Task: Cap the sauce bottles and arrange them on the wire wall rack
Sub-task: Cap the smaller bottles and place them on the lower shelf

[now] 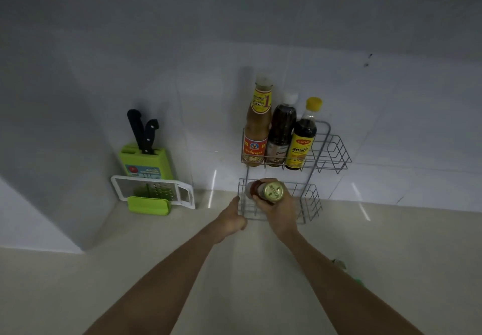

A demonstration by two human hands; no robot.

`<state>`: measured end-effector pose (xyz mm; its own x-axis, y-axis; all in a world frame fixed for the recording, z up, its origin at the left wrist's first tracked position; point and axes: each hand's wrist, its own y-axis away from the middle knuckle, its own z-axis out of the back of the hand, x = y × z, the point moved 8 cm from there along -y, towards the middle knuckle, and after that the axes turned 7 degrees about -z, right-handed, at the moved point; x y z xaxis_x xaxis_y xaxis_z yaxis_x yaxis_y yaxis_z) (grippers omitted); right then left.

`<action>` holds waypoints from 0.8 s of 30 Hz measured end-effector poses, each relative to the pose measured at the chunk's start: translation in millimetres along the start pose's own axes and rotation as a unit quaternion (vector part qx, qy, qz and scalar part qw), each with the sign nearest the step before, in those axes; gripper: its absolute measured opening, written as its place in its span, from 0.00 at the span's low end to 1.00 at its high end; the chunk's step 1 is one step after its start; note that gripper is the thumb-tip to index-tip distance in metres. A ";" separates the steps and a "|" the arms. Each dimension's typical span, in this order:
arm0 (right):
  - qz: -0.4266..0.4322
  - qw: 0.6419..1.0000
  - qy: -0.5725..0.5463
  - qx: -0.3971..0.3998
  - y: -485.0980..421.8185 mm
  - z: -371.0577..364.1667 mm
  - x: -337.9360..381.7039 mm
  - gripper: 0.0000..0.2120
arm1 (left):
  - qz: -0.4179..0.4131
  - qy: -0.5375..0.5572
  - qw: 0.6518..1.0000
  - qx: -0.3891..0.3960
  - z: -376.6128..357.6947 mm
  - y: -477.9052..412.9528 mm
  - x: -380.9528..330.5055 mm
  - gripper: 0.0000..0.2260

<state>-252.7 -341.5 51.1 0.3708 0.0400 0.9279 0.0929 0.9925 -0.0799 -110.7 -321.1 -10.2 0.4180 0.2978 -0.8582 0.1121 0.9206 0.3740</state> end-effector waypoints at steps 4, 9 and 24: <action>-0.010 0.999 0.044 0.005 -17.9 -17.6 -12.8 0.19 | 0.028 0.023 0.999 -0.004 -0.4 -14.6 9.4 0.40; -0.032 0.993 0.110 0.025 -35.9 -27.4 -18.8 0.15 | 0.031 0.039 0.999 0.003 0.6 -27.6 14.5 0.39; -0.085 0.958 0.238 0.134 -69.3 -61.2 -30.4 0.25 | 0.026 0.043 0.998 0.036 -2.2 -31.1 17.3 0.38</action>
<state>-213.9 -418.6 6.1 0.7563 -0.1189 0.6433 -0.0284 0.9765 0.2139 -108.9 -344.1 -37.5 0.3455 0.3679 -0.8633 0.1588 0.8838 0.4402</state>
